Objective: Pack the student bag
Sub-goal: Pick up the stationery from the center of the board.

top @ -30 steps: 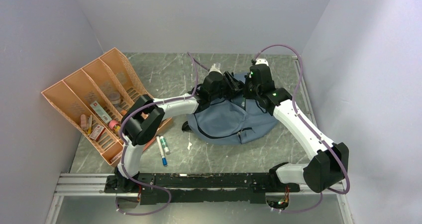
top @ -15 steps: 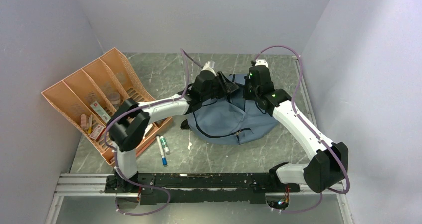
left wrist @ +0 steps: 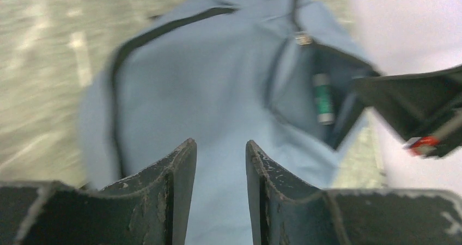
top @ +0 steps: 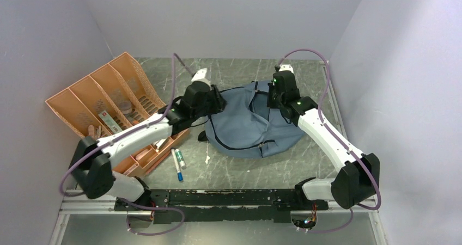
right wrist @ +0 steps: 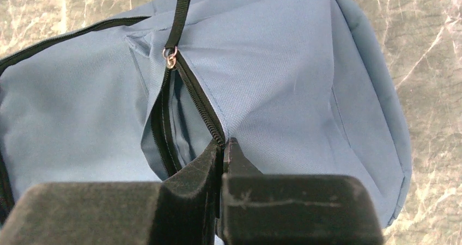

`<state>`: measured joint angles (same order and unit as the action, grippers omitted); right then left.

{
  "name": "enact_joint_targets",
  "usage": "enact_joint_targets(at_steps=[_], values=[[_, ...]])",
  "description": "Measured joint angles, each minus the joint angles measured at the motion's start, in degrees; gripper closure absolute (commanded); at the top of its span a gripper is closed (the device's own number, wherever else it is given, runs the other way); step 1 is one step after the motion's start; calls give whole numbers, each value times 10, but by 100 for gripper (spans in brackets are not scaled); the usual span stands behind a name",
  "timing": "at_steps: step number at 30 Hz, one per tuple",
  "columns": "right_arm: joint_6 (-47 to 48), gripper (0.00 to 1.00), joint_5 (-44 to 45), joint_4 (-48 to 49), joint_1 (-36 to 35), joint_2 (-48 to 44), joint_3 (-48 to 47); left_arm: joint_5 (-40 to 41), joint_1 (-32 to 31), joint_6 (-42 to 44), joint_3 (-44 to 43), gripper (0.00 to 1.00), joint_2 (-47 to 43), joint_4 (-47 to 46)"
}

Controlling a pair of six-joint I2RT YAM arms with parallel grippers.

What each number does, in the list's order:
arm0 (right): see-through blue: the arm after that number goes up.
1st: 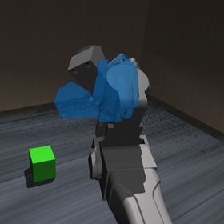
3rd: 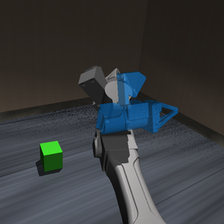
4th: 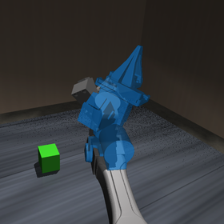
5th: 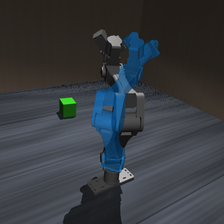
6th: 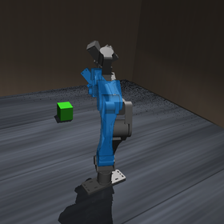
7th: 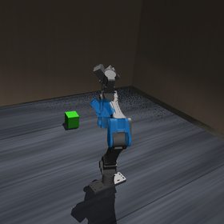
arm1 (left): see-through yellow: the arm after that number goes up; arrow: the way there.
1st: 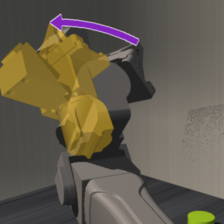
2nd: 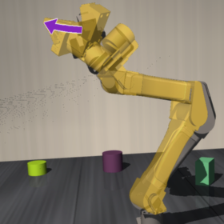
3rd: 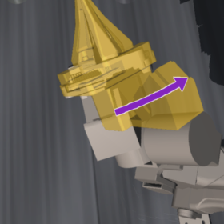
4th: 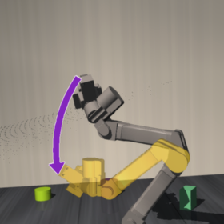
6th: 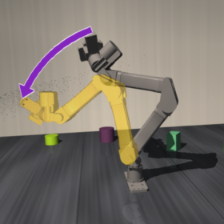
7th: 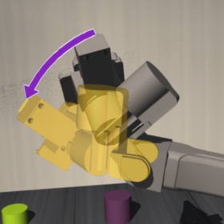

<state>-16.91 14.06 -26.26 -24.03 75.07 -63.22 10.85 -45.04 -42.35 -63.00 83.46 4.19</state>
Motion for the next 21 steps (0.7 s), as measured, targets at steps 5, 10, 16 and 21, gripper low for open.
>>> enact_joint_targets(at_steps=[5, 10, 16, 21], values=[[3, 100, -6, 4, 10, 0, 2, 115, 10, -2, 47, 42, -95, 141], [3, 100, 7, 18, 11, -3, 19, 178, 14, -74, 92, 44, -155, 280], [3, 100, 18, 25, 11, -9, 31, 188, 14, -153, 147, 43, -152, 389], [2, 100, 19, 29, 11, -11, 38, 189, 14, -175, 174, 44, -139, 417]])
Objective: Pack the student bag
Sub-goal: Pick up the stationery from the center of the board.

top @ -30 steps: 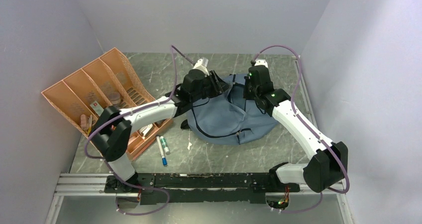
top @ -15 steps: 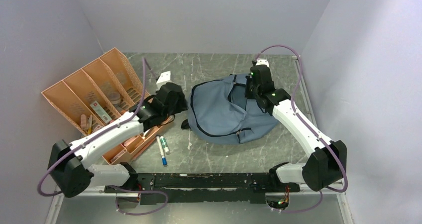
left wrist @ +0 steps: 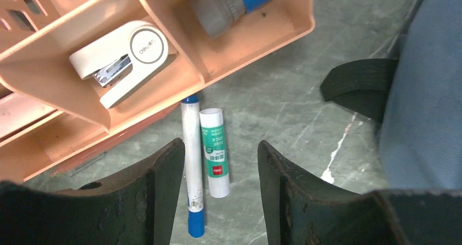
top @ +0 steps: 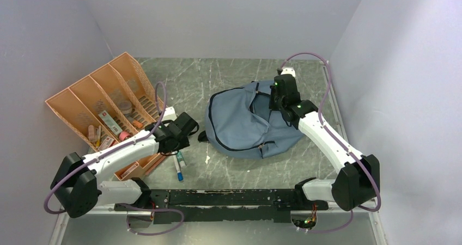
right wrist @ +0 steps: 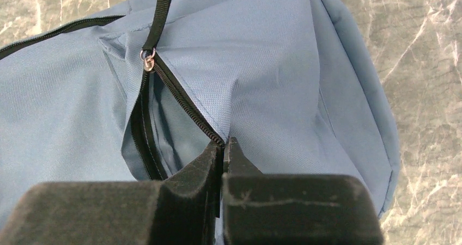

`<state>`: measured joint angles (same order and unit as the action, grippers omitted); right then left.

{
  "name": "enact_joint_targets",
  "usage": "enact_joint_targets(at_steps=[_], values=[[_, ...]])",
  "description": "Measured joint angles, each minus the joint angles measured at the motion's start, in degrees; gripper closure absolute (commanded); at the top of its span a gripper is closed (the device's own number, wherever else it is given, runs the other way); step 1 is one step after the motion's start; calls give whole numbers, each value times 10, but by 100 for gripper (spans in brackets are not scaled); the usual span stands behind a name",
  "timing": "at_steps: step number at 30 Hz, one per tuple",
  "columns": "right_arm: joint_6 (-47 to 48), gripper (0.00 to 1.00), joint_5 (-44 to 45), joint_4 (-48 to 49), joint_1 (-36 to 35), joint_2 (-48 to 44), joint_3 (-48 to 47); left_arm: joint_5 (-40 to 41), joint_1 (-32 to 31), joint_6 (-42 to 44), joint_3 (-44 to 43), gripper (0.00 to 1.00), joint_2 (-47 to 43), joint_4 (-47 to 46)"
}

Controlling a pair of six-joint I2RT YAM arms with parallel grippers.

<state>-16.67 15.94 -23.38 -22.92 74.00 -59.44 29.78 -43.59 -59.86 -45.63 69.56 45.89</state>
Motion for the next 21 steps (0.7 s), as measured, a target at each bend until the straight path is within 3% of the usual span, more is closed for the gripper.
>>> enact_joint_targets(at_steps=[21], values=[[0, 100, 4, 8, 0, 0, 11, -71, 0, -2, 80, 49, 50, -79]])
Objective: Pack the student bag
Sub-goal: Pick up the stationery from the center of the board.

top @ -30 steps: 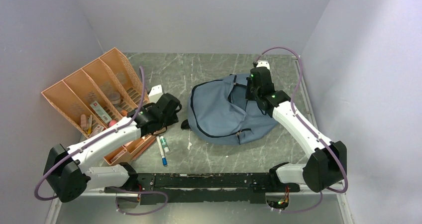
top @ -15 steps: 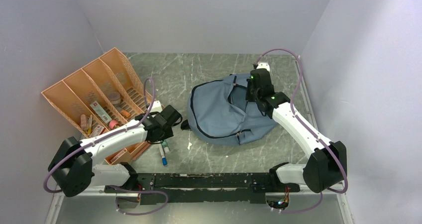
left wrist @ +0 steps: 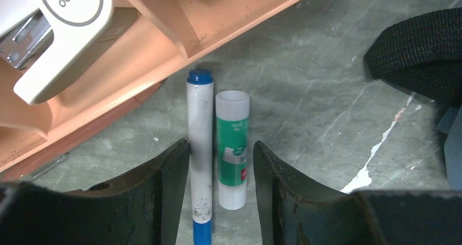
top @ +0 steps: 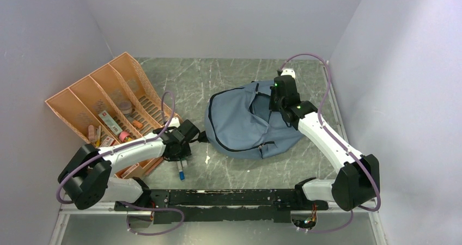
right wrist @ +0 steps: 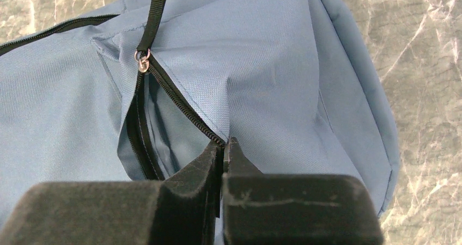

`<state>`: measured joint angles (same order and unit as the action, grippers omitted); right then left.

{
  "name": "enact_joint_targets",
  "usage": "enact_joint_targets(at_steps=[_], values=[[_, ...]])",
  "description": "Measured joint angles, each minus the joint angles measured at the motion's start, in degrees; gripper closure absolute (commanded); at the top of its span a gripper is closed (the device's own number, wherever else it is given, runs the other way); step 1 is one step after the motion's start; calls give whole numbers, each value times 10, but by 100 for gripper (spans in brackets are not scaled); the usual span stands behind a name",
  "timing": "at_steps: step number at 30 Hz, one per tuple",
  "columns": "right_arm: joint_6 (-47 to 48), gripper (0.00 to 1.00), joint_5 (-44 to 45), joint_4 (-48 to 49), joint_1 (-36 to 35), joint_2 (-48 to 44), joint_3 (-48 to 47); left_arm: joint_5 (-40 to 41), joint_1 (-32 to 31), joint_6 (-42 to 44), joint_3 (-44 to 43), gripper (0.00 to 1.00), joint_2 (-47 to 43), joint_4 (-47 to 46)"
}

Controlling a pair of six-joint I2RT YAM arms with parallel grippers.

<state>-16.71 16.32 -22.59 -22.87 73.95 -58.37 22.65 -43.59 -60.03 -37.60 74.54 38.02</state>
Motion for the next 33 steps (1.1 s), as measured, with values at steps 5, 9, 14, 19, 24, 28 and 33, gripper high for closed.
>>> enact_joint_targets(at_steps=[5, 9, 14, 19, 24, 28, 33], values=[[0, 100, 0, 0, 0, 0, 0, -1, 0, 0, 0, 48, 4, -4], [0, 100, 0, 0, 0, 0, 0, 1, 0, 2, -6, 44, 3, 4], [-1, 100, 0, 0, 0, 0, 0, 7, 0, 7, -38, 45, 0, 22], [-3, 100, 0, 0, 0, 0, 0, 11, 0, 11, -53, 48, -2, 22], [-2, 100, 0, 0, 0, 0, 0, 10, 0, 12, -50, 52, 6, 17], [-2, 100, 0, 0, 0, 0, 0, 2, 0, 14, -37, 55, 18, 5], [-2, 100, 0, 0, 0, 0, 0, -4, 0, 16, -32, 56, 30, -8]])
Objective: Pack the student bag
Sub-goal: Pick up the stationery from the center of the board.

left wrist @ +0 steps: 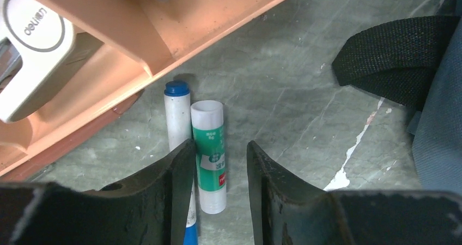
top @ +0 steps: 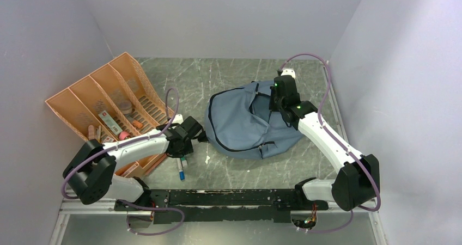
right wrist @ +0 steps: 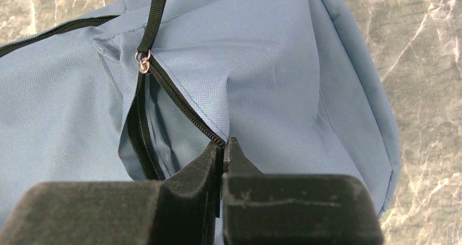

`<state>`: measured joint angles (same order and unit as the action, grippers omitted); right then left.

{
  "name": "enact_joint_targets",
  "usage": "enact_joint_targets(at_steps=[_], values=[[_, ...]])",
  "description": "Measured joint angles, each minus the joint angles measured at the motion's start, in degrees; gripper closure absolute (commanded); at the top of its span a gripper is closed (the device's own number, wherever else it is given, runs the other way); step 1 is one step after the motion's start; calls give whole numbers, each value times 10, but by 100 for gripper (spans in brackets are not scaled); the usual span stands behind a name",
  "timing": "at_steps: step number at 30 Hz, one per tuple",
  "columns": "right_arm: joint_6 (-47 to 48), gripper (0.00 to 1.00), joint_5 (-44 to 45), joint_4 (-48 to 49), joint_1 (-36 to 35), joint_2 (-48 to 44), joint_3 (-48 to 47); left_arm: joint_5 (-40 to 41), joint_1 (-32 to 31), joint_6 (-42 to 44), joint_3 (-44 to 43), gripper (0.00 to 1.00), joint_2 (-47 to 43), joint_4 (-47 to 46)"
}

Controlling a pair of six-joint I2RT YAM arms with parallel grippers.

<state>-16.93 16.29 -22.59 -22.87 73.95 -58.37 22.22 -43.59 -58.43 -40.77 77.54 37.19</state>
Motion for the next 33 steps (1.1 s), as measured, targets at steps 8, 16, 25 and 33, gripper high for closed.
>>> enact_joint_targets(at_steps=[8, 16, 25, 33], values=[[0, 100, 0, 0, 0, 0, 0, -9, 0, 5, 1, 59, 22, -21], [0, 100, 0, 0, 0, 0, 0, -11, 0, 17, 8, 78, 34, -37], [0, 100, 1, 0, 0, 0, 0, -31, 0, 49, 3, 95, 33, -65], [1, 100, 2, -4, 0, -7, 0, -67, 0, 126, -87, 95, -39, -99]])
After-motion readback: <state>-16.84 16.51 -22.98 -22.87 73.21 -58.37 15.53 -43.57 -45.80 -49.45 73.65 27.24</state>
